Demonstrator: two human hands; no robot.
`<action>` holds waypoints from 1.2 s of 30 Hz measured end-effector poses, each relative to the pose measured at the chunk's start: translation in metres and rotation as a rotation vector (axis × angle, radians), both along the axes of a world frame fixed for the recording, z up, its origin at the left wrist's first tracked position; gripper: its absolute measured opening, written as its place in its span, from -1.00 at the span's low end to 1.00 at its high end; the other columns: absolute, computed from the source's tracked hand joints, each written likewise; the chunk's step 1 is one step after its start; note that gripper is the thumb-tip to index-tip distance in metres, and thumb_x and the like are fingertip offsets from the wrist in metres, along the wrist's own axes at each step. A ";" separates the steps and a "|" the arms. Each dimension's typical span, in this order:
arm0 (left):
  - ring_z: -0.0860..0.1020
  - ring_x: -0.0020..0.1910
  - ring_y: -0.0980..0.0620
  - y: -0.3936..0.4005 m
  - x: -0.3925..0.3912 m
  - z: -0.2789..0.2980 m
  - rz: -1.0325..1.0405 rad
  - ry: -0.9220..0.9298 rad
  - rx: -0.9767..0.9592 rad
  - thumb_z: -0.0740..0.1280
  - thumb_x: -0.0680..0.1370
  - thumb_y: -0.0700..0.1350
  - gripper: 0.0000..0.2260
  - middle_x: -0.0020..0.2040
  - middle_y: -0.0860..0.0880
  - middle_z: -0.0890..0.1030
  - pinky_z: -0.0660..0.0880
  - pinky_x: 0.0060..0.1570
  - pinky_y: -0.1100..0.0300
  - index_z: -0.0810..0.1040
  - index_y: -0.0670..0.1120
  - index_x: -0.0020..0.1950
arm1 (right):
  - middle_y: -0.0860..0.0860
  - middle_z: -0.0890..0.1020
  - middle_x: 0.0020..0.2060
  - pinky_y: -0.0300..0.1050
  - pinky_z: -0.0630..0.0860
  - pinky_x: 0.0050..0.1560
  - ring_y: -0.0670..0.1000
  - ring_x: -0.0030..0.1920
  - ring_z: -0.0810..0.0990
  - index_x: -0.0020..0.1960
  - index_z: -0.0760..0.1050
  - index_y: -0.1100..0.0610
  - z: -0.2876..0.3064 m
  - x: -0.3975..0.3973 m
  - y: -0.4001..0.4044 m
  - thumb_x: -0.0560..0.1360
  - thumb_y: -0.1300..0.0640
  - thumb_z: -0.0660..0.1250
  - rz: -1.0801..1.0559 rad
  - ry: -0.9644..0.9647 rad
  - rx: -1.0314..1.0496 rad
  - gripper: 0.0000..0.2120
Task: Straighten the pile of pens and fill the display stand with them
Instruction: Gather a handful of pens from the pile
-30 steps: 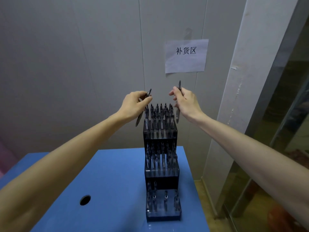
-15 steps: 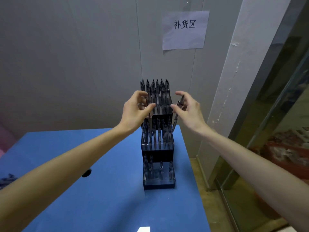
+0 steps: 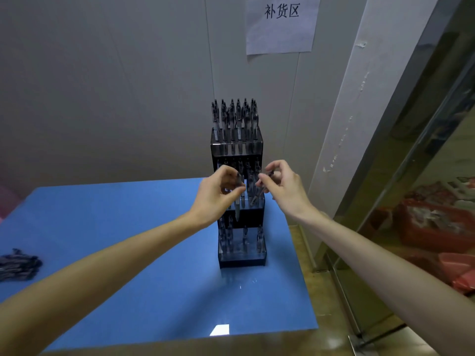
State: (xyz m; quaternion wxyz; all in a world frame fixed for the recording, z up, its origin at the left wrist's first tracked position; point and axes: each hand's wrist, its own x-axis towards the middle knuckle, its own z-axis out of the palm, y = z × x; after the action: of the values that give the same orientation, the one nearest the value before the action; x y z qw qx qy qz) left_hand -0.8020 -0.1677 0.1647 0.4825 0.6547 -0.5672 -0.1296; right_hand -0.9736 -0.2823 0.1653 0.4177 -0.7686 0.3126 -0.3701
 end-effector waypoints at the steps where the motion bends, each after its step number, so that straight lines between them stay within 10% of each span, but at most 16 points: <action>1: 0.68 -0.02 0.13 0.001 -0.002 -0.006 -0.013 0.001 0.019 0.51 0.54 -0.15 -0.77 -0.05 0.06 0.71 0.63 0.04 0.00 0.53 -0.09 0.13 | -0.07 0.74 -0.21 -0.24 0.48 -0.24 -0.11 -0.21 0.68 0.05 0.46 0.05 -0.005 -0.001 0.002 0.61 0.06 0.38 -0.002 0.001 0.006 -0.88; 13: 0.66 -0.09 0.15 0.013 -0.006 -0.054 0.031 -0.017 0.125 0.57 0.47 -0.20 -0.78 -0.06 0.10 0.66 0.63 0.02 0.18 0.65 -0.07 0.07 | -0.12 0.72 -0.17 -0.41 0.46 -0.13 -0.14 -0.14 0.66 -0.01 0.73 0.09 -0.049 -0.013 0.012 0.49 0.12 0.53 -0.023 0.113 -0.124 -0.90; 19: 0.65 -0.11 0.19 0.019 -0.007 -0.066 0.065 0.008 0.184 0.56 0.46 -0.22 -0.80 -0.12 0.18 0.66 0.59 -0.02 0.25 0.68 -0.03 0.03 | -0.14 0.73 -0.16 -0.12 0.60 -0.03 -0.13 -0.16 0.65 0.05 0.72 0.02 -0.062 -0.014 0.017 0.47 0.06 0.54 0.006 0.273 -0.182 -0.84; 36: 0.65 -0.09 0.19 0.025 0.000 -0.090 0.020 -0.028 0.217 0.58 0.43 -0.22 -0.76 -0.09 0.13 0.69 0.58 0.01 0.28 0.69 -0.01 0.04 | -0.09 0.74 -0.10 -0.09 0.60 0.03 -0.13 -0.10 0.67 0.07 0.72 0.07 -0.082 -0.012 0.026 0.49 0.09 0.53 0.080 0.361 -0.249 -0.83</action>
State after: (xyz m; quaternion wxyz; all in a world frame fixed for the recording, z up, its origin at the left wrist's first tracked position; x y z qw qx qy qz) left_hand -0.8023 -0.1428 0.0744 0.4021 0.7105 -0.5499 -0.1763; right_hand -0.9859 -0.2562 0.0837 0.2712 -0.8798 0.3036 -0.2455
